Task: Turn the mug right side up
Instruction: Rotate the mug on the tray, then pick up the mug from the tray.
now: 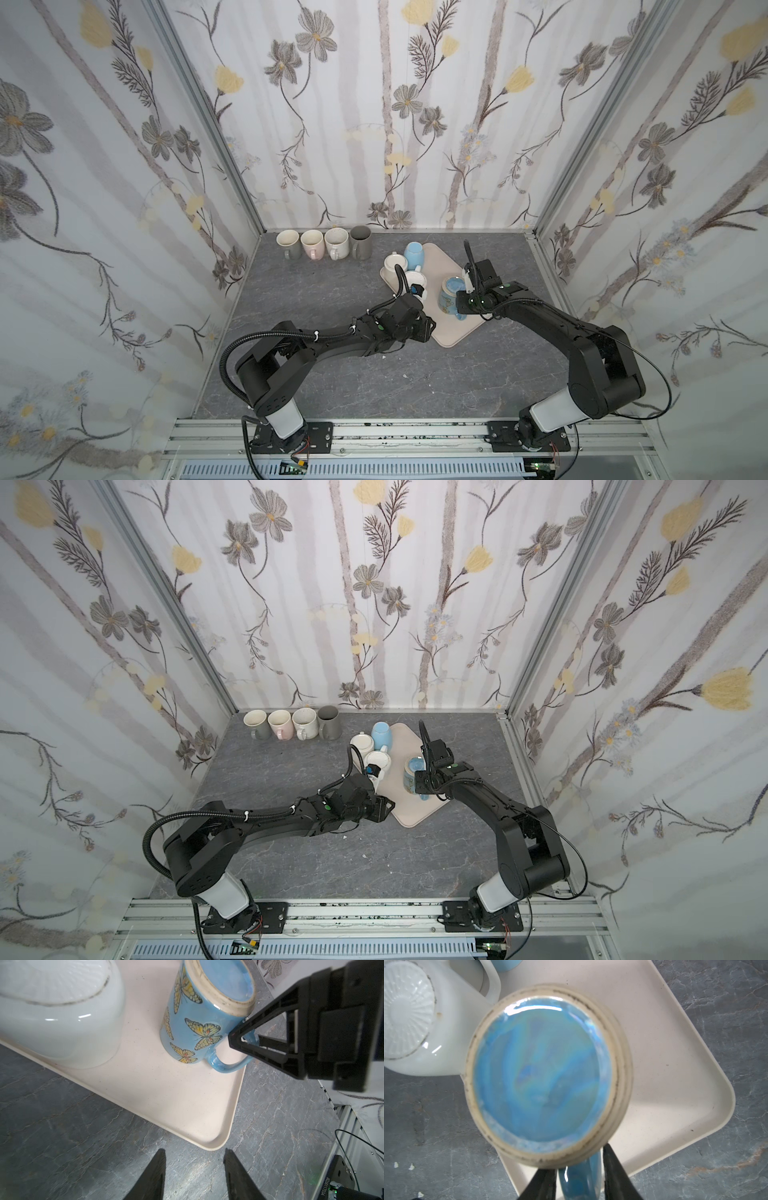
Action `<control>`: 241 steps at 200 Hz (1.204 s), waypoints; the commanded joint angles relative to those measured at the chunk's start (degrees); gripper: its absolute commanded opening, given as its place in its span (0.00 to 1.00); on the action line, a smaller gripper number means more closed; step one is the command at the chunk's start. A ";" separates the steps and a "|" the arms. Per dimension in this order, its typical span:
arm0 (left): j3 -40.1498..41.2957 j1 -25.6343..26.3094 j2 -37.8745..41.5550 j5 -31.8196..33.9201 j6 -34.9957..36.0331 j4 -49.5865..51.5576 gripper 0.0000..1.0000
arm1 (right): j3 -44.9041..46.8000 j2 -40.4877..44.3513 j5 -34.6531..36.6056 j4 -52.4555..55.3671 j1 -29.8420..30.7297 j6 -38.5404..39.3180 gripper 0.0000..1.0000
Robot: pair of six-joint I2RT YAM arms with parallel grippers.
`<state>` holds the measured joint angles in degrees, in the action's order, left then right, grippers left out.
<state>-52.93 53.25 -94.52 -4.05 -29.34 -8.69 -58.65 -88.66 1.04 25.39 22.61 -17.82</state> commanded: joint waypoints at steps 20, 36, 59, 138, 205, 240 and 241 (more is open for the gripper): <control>2.85 -0.21 2.35 2.66 -1.59 -2.90 0.45 | -1.45 -2.09 4.04 1.64 0.76 2.53 0.23; 3.61 -0.29 2.76 2.90 -1.98 -3.22 0.46 | -1.96 -2.39 5.12 2.02 1.31 2.96 0.14; 4.11 -0.31 3.38 3.00 -2.53 -3.82 0.46 | -2.61 -2.04 7.94 2.41 2.46 3.58 0.03; 10.31 -2.95 10.59 0.14 -8.85 -14.49 0.47 | 7.53 16.20 4.57 -13.96 2.61 -3.66 0.00; 19.88 -6.47 18.61 -4.73 -17.13 -30.39 0.58 | 14.06 23.76 -11.29 -31.56 1.18 -15.66 0.00; 22.56 -8.59 20.00 -9.44 -22.33 -39.73 0.66 | 17.82 24.67 -22.09 -45.10 1.21 -23.59 0.00; 22.58 -8.69 19.99 -9.59 -22.47 -39.96 0.66 | 17.89 24.68 -22.33 -45.31 1.25 -23.89 0.00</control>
<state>-31.31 45.58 -75.02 -9.39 -46.52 -37.95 -42.96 -64.69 -10.63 -0.67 23.75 -34.04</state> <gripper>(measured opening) 0.646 0.160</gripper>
